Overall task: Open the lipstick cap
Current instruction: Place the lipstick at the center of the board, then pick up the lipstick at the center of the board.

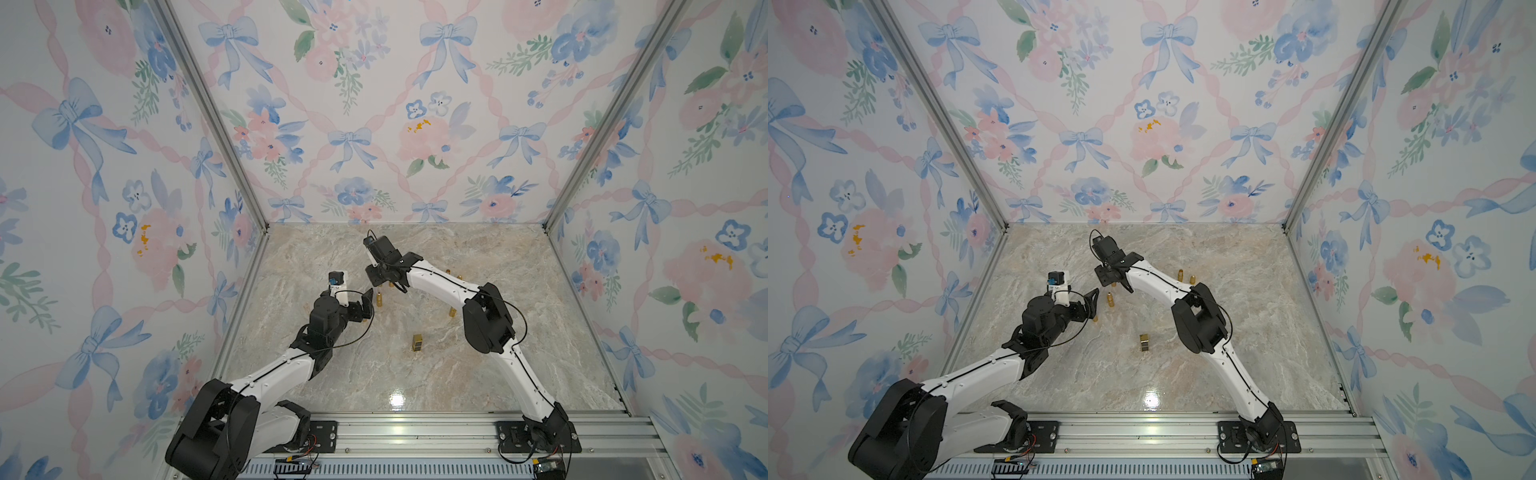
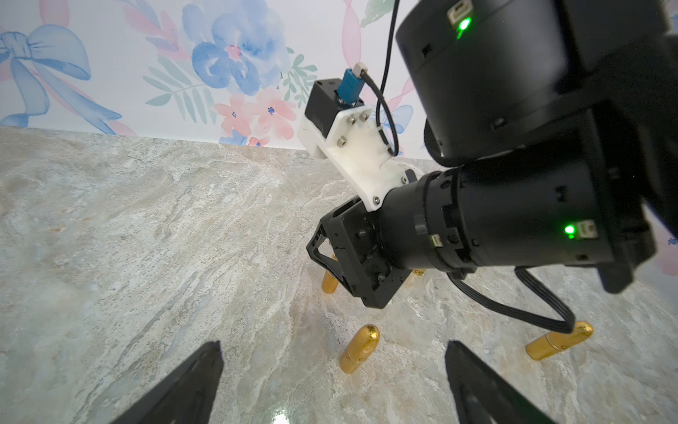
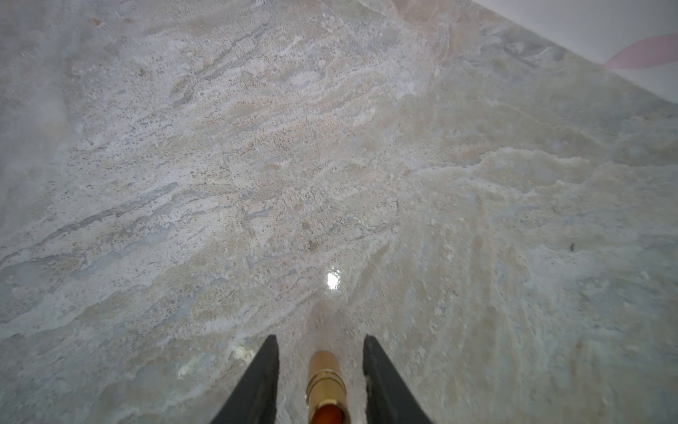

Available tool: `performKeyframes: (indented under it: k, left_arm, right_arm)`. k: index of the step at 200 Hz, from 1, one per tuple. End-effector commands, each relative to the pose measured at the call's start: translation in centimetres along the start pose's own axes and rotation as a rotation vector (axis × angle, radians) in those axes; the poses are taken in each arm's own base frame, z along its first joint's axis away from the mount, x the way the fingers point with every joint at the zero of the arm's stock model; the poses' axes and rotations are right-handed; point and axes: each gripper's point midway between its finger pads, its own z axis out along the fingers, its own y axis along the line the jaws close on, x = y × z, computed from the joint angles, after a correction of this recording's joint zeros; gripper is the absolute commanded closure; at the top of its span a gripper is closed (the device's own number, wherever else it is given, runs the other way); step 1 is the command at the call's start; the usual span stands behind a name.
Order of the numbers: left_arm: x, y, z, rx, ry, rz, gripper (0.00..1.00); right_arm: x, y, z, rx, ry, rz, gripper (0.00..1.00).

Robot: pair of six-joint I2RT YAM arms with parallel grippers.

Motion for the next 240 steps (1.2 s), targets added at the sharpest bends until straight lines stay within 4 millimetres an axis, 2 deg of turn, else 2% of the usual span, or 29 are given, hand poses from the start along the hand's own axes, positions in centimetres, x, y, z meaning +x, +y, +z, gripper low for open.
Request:
performKeyframes:
  k: [1, 45, 80, 118, 146, 182, 240]
  left_arm:
    - [-1.3, 0.0, 0.0, -0.005, -0.025, 0.004, 0.02]
    - [-1.1, 0.1, -0.5, -0.007, -0.013, -0.013, 0.02]
    - [-0.7, 0.1, -1.0, -0.006, 0.002, -0.035, 0.02]
    - [-0.4, 0.2, -1.6, -0.004, 0.015, -0.059, 0.02]
    - [0.1, 0.3, -1.9, -0.005, 0.021, -0.067, 0.02]
    - [0.4, 0.5, -2.2, -0.007, 0.027, -0.073, 0.02]
    - [0.6, 0.4, -2.4, 0.001, 0.032, -0.076, 0.02]
  right_arm:
    - [0.2, -0.5, -0.4, 0.005, 0.033, -0.004, 0.55]
    - [-0.7, -1.1, -4.7, 0.013, 0.075, 0.063, 0.47]
    - [0.5, -0.8, -7.5, 0.027, 0.143, 0.133, 0.41]
    - [2.3, 0.4, -8.9, 0.028, 0.212, 0.203, 0.39]
    - [2.8, 0.9, -9.2, 0.031, 0.229, 0.227, 0.37]
    - [4.7, 2.4, -8.3, 0.017, 0.278, 0.266, 0.39]
    - [6.4, 3.5, -6.8, 0.016, 0.317, 0.297, 0.45]
